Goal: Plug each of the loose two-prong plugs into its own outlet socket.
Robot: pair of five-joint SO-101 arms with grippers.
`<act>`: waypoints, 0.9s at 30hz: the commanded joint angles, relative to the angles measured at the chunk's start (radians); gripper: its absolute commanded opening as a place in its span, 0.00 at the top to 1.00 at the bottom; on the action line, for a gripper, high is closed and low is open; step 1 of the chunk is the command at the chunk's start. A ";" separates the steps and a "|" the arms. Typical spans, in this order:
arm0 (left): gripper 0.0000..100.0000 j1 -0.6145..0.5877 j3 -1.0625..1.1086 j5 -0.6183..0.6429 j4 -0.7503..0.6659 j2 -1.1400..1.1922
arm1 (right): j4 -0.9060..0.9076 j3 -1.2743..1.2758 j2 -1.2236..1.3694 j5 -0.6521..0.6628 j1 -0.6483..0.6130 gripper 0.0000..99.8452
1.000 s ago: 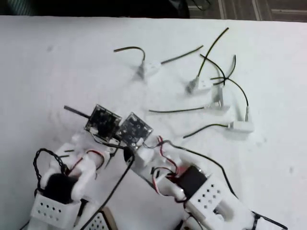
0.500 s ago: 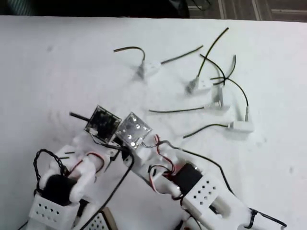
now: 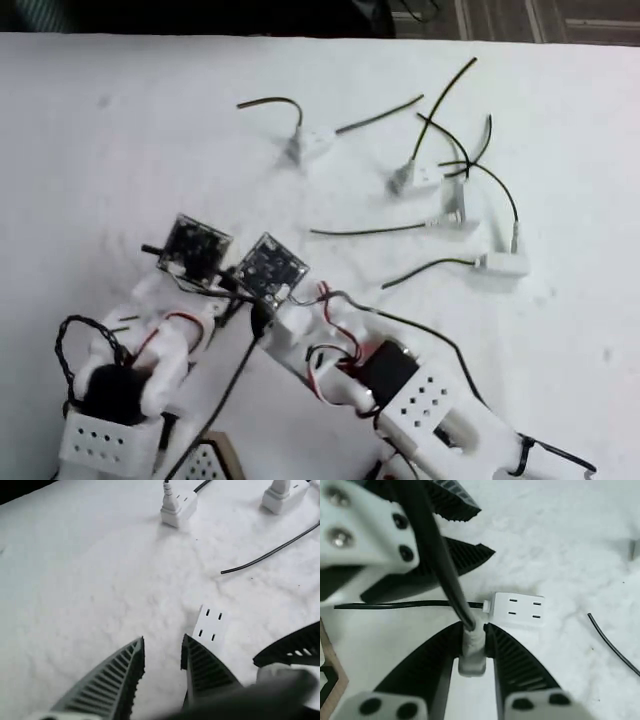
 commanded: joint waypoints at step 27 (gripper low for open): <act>0.86 0.139 -0.127 0.048 0.052 -0.012 | 0.074 -0.018 -0.280 -0.080 -0.143 0.98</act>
